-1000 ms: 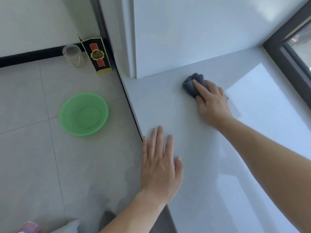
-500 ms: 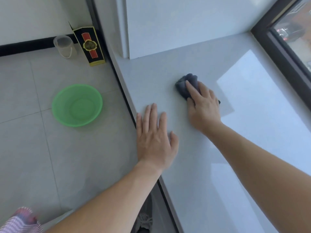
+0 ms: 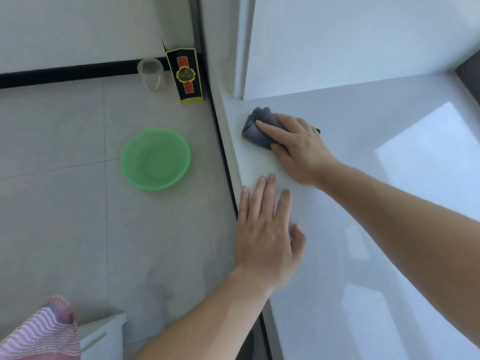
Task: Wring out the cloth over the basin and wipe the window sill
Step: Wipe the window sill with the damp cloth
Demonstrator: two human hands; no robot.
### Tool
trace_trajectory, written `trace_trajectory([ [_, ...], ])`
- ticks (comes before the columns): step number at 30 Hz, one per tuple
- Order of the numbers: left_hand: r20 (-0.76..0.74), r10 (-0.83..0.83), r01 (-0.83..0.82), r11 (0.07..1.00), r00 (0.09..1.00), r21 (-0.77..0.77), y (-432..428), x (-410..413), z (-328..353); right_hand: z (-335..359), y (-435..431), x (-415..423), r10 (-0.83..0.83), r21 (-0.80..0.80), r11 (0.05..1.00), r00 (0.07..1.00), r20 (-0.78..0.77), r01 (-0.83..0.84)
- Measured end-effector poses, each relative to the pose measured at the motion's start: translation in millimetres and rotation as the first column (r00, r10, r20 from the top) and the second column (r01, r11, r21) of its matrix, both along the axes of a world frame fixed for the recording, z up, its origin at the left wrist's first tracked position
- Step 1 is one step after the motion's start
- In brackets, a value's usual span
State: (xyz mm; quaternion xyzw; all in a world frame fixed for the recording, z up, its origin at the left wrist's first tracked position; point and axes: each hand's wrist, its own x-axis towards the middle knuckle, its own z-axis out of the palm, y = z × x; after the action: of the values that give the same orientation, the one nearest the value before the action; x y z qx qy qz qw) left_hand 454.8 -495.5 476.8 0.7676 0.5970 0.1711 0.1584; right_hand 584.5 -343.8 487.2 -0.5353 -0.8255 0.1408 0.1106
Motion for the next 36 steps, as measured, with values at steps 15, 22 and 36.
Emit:
trace_trajectory([
  [15, -0.007, -0.002, 0.002, 1.0, 1.0, -0.007, -1.0, 0.7, 1.1, 1.7, 33.2, -14.8, 0.088, 0.012, 0.996, 0.995, -0.043, -0.088],
  [22, -0.016, -0.008, 0.008, 1.0, 1.0, -0.022, 0.0, 1.0, 1.3, -4.1, 23.7, -19.9, -0.143, 0.043, 0.988, 0.985, -0.093, 0.148],
  [36, -0.032, -0.023, 0.022, 0.999, 0.999, -0.048, -16.9, 1.8, 1.6, -2.9, -20.9, 41.0, 0.172, 0.047, 0.984, 0.984, -0.052, -0.169],
])
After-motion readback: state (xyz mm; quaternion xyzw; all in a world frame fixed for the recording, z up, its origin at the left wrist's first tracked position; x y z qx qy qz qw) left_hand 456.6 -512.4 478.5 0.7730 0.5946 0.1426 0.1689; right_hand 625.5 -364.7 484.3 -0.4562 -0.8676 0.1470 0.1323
